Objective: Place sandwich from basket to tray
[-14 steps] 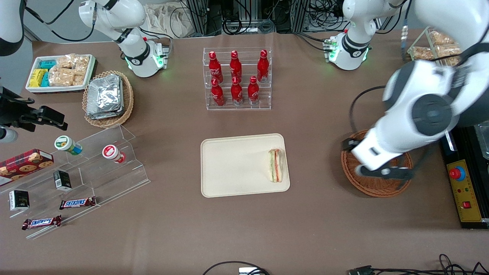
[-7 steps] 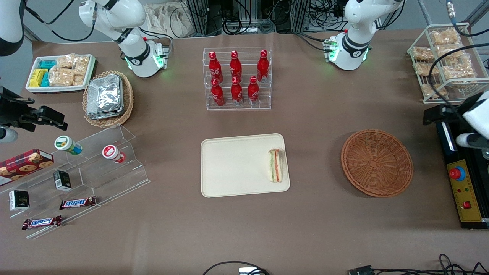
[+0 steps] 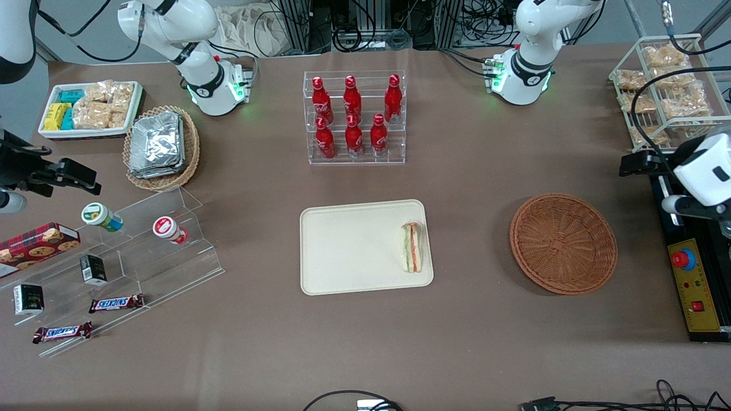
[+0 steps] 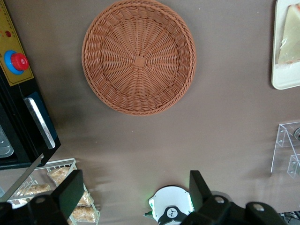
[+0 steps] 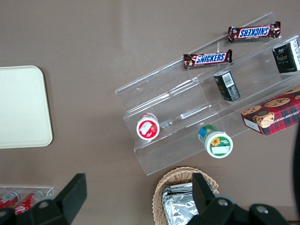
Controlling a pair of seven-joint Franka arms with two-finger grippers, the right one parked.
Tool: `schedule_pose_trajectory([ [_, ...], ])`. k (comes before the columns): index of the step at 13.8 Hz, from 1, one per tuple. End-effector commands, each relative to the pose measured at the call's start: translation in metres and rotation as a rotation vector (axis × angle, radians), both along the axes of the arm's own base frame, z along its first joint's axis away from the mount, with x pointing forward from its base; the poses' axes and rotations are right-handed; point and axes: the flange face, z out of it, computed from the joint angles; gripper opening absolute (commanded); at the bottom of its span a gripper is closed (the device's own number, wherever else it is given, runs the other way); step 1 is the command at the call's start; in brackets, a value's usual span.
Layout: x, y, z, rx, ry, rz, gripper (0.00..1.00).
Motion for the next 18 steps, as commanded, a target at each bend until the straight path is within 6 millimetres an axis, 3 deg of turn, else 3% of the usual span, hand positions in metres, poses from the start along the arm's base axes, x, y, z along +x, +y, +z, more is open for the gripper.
schedule_pose_trajectory([
  [1, -0.013, -0.004, 0.006, 0.017, -0.016, 0.003, 1.0],
  [4, -0.015, 0.009, 0.009, 0.039, -0.018, 0.047, 1.0],
  [8, -0.022, 0.009, 0.013, 0.03, -0.026, 0.084, 1.0],
  [14, -0.06, -0.001, 0.003, 0.029, -0.152, 0.093, 1.0],
  [16, -0.06, -0.013, 0.003, 0.02, -0.152, 0.085, 1.0],
  [18, -0.059, -0.038, 0.003, 0.036, -0.165, 0.097, 1.0],
])
